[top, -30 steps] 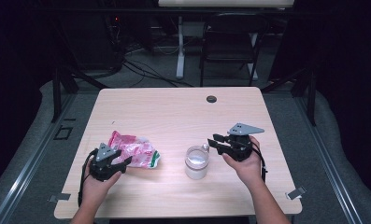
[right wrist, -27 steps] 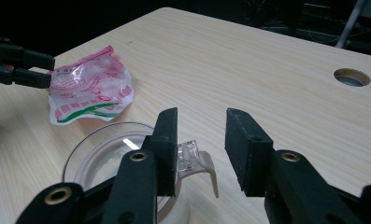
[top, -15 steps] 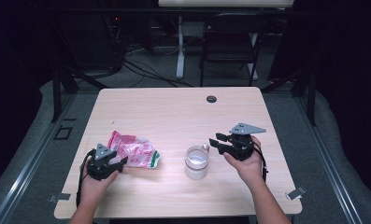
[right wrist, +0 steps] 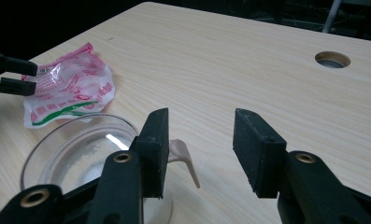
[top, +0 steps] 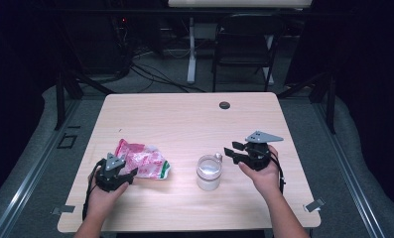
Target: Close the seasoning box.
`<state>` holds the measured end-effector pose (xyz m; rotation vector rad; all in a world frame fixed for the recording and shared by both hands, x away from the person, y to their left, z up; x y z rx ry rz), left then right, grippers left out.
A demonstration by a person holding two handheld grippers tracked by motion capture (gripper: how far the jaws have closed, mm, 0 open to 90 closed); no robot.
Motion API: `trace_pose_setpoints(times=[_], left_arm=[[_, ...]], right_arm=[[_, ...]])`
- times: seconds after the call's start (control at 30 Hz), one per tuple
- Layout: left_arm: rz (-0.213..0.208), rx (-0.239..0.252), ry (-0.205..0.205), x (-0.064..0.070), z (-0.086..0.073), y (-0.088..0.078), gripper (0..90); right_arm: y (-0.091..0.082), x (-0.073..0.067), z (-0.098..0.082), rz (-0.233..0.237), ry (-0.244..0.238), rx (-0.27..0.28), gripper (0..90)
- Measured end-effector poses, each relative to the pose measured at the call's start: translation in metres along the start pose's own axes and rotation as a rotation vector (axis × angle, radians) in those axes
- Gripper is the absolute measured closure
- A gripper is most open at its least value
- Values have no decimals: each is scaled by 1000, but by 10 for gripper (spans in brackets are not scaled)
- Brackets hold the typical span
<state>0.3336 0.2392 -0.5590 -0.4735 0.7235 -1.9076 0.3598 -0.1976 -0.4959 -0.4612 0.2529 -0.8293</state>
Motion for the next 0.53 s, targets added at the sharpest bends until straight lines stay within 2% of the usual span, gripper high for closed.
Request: trace_pose_setpoints(times=[0.37,0.53], left_arm=[[-2,-2,-9,0,1,2,438],[-10,20,-22,0,4,-1,438]], right_arm=[[4,3,-6,-24,13,-12,498],[2,5,-8,-45,18,-4,459]])
Point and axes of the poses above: each handheld gripper's, and its own axes: y roughly forward along the jaws, z roughly out of its top, x roughly to its right, the point moved 1 cm from there along y, roughly forward along the jaws, and after that the axes turned 6 degrees about -y, right-handed, at the moved point
